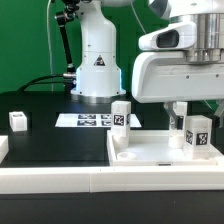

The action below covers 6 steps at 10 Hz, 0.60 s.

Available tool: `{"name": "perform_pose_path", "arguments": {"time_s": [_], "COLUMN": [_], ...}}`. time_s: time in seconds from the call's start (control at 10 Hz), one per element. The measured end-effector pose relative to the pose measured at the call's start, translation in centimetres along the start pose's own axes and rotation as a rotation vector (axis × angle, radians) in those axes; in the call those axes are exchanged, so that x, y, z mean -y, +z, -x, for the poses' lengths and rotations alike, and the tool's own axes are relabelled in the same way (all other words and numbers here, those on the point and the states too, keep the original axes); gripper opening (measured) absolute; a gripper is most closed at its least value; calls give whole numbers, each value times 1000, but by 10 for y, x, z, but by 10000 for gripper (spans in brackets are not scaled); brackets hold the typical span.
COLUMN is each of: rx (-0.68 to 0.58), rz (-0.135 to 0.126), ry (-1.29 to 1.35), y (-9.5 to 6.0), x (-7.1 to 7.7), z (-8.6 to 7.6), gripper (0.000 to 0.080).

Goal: Assemble square table

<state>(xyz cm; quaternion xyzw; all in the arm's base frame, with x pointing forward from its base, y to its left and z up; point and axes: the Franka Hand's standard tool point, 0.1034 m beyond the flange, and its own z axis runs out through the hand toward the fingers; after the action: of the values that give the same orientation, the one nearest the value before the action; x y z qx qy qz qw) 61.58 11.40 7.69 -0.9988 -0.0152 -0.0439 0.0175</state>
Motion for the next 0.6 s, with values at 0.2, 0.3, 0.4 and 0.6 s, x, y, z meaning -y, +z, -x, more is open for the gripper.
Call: {"name": "perform_pose_path", "arguments": {"time_s": [0.2, 0.3, 0.4, 0.6], "rx": [0, 0, 0, 0], "rz": [-1, -1, -1, -2], "ry": [13, 81, 143, 283], "y": [0, 0, 0, 0], "x": [0, 0, 0, 0], "z": [0, 0, 0, 0], "gripper": [288, 288, 288, 288]}}
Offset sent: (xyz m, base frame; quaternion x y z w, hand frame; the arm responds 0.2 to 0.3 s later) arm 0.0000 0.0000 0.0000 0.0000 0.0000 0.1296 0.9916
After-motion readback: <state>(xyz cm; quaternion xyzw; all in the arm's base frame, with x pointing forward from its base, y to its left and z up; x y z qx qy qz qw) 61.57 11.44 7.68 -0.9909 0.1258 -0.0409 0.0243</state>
